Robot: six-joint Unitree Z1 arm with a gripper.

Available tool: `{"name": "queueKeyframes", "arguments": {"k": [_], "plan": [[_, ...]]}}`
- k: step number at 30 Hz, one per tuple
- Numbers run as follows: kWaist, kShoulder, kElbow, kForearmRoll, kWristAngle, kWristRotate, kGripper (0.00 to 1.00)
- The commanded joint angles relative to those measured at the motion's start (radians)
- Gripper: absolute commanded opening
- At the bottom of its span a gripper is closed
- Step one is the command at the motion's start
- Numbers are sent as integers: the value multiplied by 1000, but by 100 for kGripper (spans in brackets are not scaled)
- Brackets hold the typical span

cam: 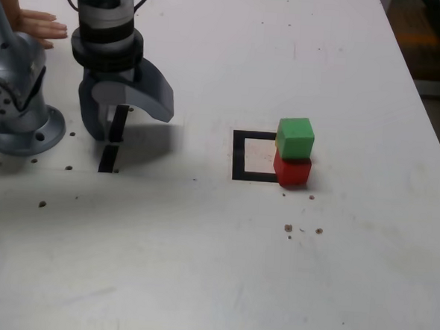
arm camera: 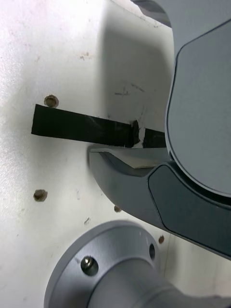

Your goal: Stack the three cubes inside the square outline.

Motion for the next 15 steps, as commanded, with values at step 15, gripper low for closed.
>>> {"name": "queueKeyframes", "arguments": {"k": [15], "plan": [[-3, -29, -97, 75, 65, 19, 98]]}}
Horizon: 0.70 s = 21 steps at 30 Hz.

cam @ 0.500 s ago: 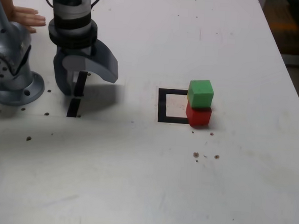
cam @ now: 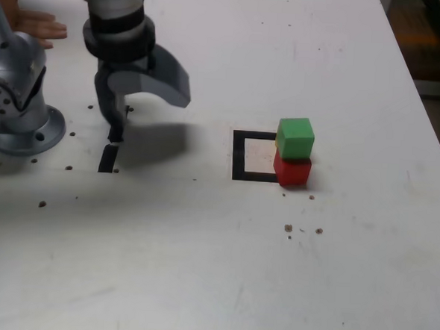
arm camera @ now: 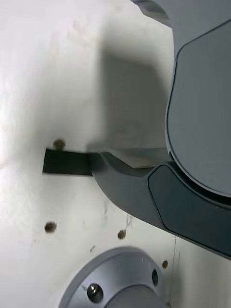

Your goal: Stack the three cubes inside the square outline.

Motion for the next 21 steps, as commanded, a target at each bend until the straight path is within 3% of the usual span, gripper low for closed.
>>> {"name": "queueKeyframes", "arguments": {"k": [1, 5, 11, 15, 21], "plan": [[-1, -7, -30, 43, 14, 11, 98], [-1, -7, -110, 164, 36, 23, 97], [-1, 15, -294, 332, 36, 56, 95], [-1, 60, -405, 403, 14, 80, 94], [-8, 142, -520, 419, -43, 117, 94]]}}
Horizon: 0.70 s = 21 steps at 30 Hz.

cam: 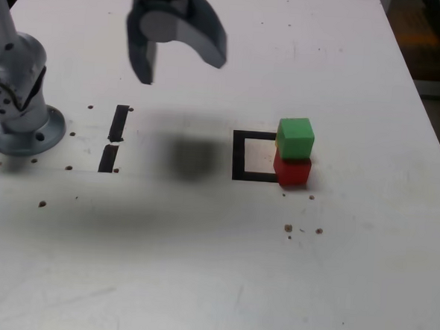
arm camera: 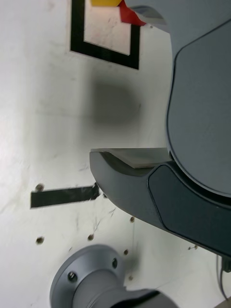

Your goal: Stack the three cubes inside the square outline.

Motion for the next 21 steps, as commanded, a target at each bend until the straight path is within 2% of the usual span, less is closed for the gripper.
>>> {"name": "queueKeyframes", "arguments": {"k": [1, 8, 21], "plan": [[-8, 21, -33, 6, -11, 7, 94], [-50, 128, -170, 42, -37, 20, 94], [-112, 319, -389, 72, -59, 14, 93]]}}
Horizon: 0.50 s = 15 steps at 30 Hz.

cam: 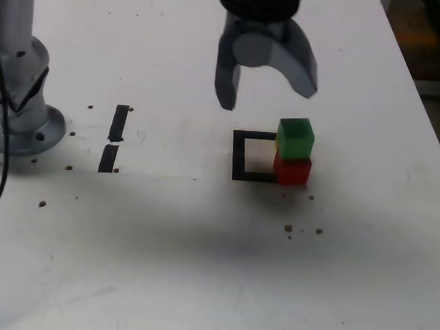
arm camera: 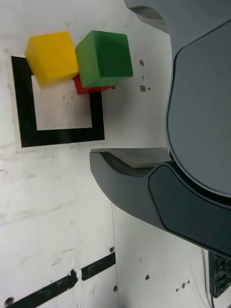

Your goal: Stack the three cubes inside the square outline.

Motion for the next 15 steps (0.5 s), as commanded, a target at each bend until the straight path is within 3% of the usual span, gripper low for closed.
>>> {"name": "queueKeyframes", "arguments": {"k": [1, 15], "plan": [[-9, 17, -25, 2, -4, -3, 93], [-25, 107, -84, -6, -15, -9, 92]]}}
